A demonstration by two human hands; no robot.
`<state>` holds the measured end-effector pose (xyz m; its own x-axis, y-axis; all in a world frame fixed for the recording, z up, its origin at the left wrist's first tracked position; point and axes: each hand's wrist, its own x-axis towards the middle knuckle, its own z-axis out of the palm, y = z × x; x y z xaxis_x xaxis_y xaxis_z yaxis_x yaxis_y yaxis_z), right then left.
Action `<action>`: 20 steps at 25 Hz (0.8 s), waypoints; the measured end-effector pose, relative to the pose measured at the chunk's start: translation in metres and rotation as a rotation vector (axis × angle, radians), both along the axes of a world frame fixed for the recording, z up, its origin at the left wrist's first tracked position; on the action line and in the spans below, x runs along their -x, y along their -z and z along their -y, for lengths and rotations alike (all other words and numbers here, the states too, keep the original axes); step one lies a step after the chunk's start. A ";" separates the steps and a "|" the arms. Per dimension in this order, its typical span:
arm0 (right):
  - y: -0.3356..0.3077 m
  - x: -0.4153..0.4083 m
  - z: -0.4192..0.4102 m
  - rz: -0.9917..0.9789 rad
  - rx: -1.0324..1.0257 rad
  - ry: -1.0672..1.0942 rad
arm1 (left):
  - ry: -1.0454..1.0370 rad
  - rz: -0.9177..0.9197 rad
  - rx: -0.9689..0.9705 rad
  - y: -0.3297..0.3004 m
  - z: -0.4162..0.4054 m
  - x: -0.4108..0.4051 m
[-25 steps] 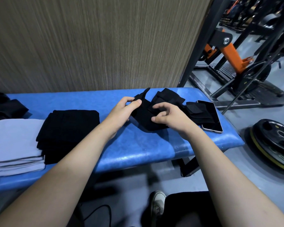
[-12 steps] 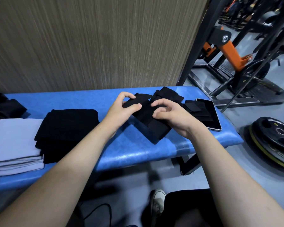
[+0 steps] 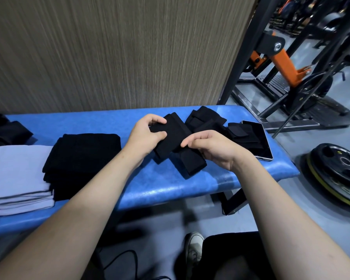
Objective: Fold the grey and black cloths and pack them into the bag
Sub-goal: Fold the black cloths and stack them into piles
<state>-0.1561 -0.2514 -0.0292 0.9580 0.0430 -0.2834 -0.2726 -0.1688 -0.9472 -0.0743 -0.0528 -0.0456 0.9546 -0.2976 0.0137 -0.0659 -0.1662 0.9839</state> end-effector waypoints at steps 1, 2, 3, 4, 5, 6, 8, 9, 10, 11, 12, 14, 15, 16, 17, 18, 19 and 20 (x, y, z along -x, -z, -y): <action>0.000 0.000 0.001 0.000 -0.017 0.012 | -0.002 -0.002 0.006 0.000 0.000 0.000; 0.000 0.000 0.001 0.001 -0.027 0.022 | -0.005 0.001 0.016 0.000 0.000 0.001; 0.000 0.000 0.001 0.002 -0.031 0.033 | -0.012 0.011 0.022 -0.001 0.000 0.002; -0.001 0.000 0.001 0.005 -0.031 0.049 | -0.023 0.026 0.025 -0.002 0.000 0.003; -0.002 0.000 0.000 0.013 -0.037 0.071 | -0.034 0.036 0.025 -0.003 0.000 0.004; -0.003 -0.001 -0.001 0.029 -0.051 0.101 | -0.039 0.034 0.024 -0.005 0.000 0.005; -0.004 -0.001 -0.002 0.076 -0.078 0.178 | -0.028 0.004 0.015 -0.004 0.001 0.007; -0.004 -0.002 -0.003 0.101 -0.092 0.215 | -0.012 -0.021 0.008 -0.004 0.002 0.007; -0.004 -0.003 -0.004 0.125 -0.111 0.247 | 0.012 -0.046 -0.005 -0.003 0.003 0.008; -0.003 -0.005 -0.006 0.147 -0.131 0.275 | 0.044 -0.056 -0.027 -0.003 0.004 0.010; -0.002 -0.006 -0.007 0.170 -0.149 0.299 | 0.074 -0.049 -0.051 -0.003 0.006 0.011; 0.000 -0.009 -0.012 0.214 -0.161 0.322 | 0.122 -0.040 -0.058 -0.001 0.008 0.014; 0.001 -0.009 -0.014 0.229 -0.144 0.314 | 0.140 -0.056 -0.038 0.000 0.010 0.014; 0.001 -0.009 -0.017 0.240 -0.115 0.294 | 0.157 -0.083 -0.005 0.002 0.011 0.014; 0.000 -0.008 -0.019 0.250 -0.087 0.266 | 0.170 -0.121 0.043 0.002 0.012 0.016; -0.002 -0.006 -0.022 0.261 -0.075 0.238 | 0.185 -0.173 0.110 0.000 0.013 0.017; -0.003 -0.006 -0.023 0.271 -0.081 0.213 | 0.203 -0.231 0.174 -0.003 0.013 0.019; -0.004 -0.006 -0.023 0.279 -0.084 0.193 | 0.219 -0.285 0.231 -0.007 0.012 0.020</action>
<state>-0.1504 -0.2286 -0.0256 0.9909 -0.1343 -0.0124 -0.0202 -0.0572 -0.9982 -0.0940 -0.0651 -0.0386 0.8444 -0.5138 -0.1515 0.2049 0.0485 0.9776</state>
